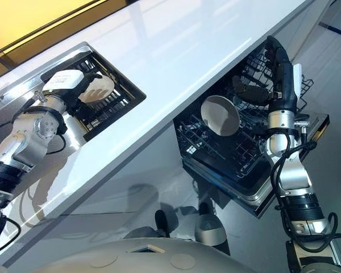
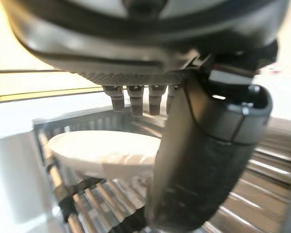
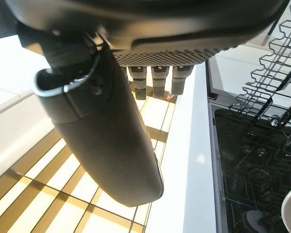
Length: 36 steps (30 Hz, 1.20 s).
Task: Pick up plates and place into dishwasher.
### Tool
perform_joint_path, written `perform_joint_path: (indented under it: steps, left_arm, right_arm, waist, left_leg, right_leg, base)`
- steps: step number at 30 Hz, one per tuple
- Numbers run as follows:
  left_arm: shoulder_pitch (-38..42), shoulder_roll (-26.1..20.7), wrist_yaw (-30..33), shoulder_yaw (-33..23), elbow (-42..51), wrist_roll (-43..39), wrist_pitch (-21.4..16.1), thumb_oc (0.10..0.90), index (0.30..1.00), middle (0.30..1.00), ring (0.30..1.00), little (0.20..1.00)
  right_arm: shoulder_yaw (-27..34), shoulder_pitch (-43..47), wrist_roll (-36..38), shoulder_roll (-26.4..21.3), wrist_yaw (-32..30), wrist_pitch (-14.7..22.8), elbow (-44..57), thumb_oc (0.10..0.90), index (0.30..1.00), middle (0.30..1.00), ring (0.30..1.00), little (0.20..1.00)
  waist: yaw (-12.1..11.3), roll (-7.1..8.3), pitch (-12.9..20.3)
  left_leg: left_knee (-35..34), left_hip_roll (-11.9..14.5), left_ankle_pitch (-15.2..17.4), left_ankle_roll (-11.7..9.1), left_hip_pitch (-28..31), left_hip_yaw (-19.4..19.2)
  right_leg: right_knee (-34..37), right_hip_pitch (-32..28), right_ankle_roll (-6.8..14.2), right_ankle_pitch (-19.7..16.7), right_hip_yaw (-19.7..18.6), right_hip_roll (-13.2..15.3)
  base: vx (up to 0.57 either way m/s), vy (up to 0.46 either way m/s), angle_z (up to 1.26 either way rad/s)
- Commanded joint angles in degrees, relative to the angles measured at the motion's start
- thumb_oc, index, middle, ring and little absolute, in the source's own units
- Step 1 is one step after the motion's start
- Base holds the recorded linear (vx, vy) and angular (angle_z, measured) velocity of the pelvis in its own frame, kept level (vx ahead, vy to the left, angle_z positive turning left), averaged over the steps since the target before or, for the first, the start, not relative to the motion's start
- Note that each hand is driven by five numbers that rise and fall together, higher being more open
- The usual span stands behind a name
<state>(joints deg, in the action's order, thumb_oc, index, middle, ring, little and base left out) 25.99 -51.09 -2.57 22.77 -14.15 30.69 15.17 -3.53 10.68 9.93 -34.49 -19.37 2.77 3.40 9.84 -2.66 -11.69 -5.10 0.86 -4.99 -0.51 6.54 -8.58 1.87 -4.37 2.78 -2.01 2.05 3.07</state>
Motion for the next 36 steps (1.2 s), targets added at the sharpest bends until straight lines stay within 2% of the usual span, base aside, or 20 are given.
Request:
perform_joint_path:
  steps: [1, 12, 15, 18, 22, 23, 24, 25, 31, 36]
  left_arm:
    - [10.7, 0.0, 6.0, 1.5, -3.1, 6.0, 3.2, 0.8, 0.9, 0.9, 0.9, 0.9]
    - [13.9, 2.4, 3.9, 7.2, -12.2, 9.6, 8.6, 0.8, 0.9, 0.9, 0.9, 0.9]
    - [14.6, 3.2, 6.1, 8.5, -14.9, 10.8, 8.6, 0.8, 0.9, 0.9, 0.9, 0.9]
    - [15.8, 5.4, 11.7, 9.8, -18.5, 12.0, 9.4, 0.8, 0.9, 0.9, 0.9, 0.9]
    - [17.1, 7.3, 16.0, 10.7, -22.1, 12.5, 12.0, 0.8, 0.9, 0.9, 0.9, 0.9]
    - [17.5, 7.4, 16.1, 10.7, -23.6, 12.2, 12.7, 0.759, 0.865, 0.865, 0.865, 0.859]
    - [17.9, 7.1, 16.3, 10.6, -24.9, 11.9, 12.6, 0.385, 0.545, 0.545, 0.545, 0.485]
    - [18.2, 6.8, 14.8, 10.5, -25.5, 12.7, 12.1, 0.1, 0.3, 0.3, 0.3, 0.2]
    - [19.4, 4.4, 12.7, 11.4, -26.8, 15.2, 12.2, 0.1, 0.3, 0.3, 0.3, 0.2]
    - [19.6, 3.9, 13.3, 11.4, -27.6, 13.8, 13.0, 0.1, 0.3, 0.3, 0.3, 0.2]
  right_arm:
    - [-0.3, 8.6, -1.7, -0.1, -0.1, 5.6, 3.6, 0.8, 0.9, 0.9, 0.9, 0.9]
    - [-3.3, 10.8, -0.3, 0.1, 2.3, 5.0, 2.4, 0.8, 0.9, 0.9, 0.9, 0.9]
    - [-3.8, 11.0, 0.5, 0.1, 3.0, 5.4, 2.2, 0.8, 0.9, 0.9, 0.9, 0.9]
    - [-5.0, 11.2, 1.3, 0.7, 4.5, 5.8, 1.5, 0.8, 0.9, 0.9, 0.9, 0.9]
    - [-6.7, 11.2, 1.7, 1.6, 5.0, 6.9, 0.4, 0.8, 0.9, 0.9, 0.9, 0.9]
    - [-7.1, 11.1, 1.6, 1.8, 5.2, 7.2, 0.2, 0.8, 0.9, 0.9, 0.9, 0.9]
    - [-7.5, 11.2, 1.6, 2.0, 5.3, 7.4, 0.0, 0.8, 0.9, 0.9, 0.9, 0.9]
    - [-7.7, 11.2, 1.5, 2.0, 5.4, 7.5, -0.1, 0.8, 0.9, 0.9, 0.9, 0.9]
    - [-8.0, 11.8, 2.8, 1.5, 6.0, 7.4, 0.0, 0.8, 0.9, 0.9, 0.9, 0.9]
    - [-7.9, 11.8, 2.8, 1.9, 6.7, 7.7, 0.0, 0.8, 0.9, 0.9, 0.9, 0.9]
  waist:
    - [-0.4, 0.3, 3.6]
    - [1.0, 0.65, 3.2]
    - [1.4, 0.74, 3.1]
    - [2.0, 0.99, 3.3]
    - [2.5, 1.39, 3.5]
    - [2.7, 1.5, 3.6]
    - [2.8, 1.53, 3.6]
    - [2.8, 1.52, 3.6]
    - [2.9, 1.18, 3.7]
    - [2.9, 0.96, 3.9]
  left_leg:
    - [1.9, -4.2, 6.7, 2.7, 0.1, 1.5]
    - [2.9, -4.3, 7.1, 2.9, 0.0, 0.7]
    - [3.0, -4.3, 7.2, 2.9, 0.0, 0.3]
    - [2.8, -4.2, 7.1, 2.9, 0.0, -0.1]
    - [2.8, -4.0, 7.0, 2.9, 0.0, -0.6]
    - [2.9, -3.9, 7.1, 2.9, 0.0, -0.9]
    - [3.0, -3.8, 7.0, 2.8, 0.0, -1.1]
    - [3.2, -3.8, 7.1, 2.8, -0.2, -1.3]
    - [3.3, -3.6, 6.9, 2.5, -0.2, -1.6]
    - [3.0, -3.5, 6.7, 2.4, -0.2, -1.7]
  right_leg:
    - [-7.4, 2.5, 2.5, 5.2, 3.0, -5.2]
    - [-7.7, 2.5, 2.3, 5.6, 3.4, -5.2]
    - [-7.8, 2.5, 2.2, 5.7, 3.6, -5.2]
    - [-7.7, 2.5, 2.0, 5.8, 3.6, -5.2]
    - [-7.8, 2.6, 2.0, 5.8, 3.4, -5.3]
    - [-7.9, 2.6, 2.0, 5.9, 3.4, -5.3]
    - [-7.9, 2.6, 2.0, 5.9, 3.5, -5.3]
    - [-8.0, 2.6, 2.0, 5.9, 3.6, -5.2]
    - [-8.1, 2.4, 2.0, 6.0, 3.8, -5.2]
    - [-7.8, 2.1, 1.9, 6.0, 3.9, -5.3]
  base:
    - [0.04, -0.011, -0.06]
    - [0.02, -0.004, -0.11]
    - [0.01, 0.0, -0.06]
    - [0.01, 0.0, -0.02]
    - [0.0, 0.0, 0.0]
    - [0.0, 0.0, 0.0]
    - [0.0, 0.0, 0.0]
    - [0.0, 0.0, 0.0]
    - [0.0, -0.001, -0.05]
    - [0.0, 0.002, -0.1]
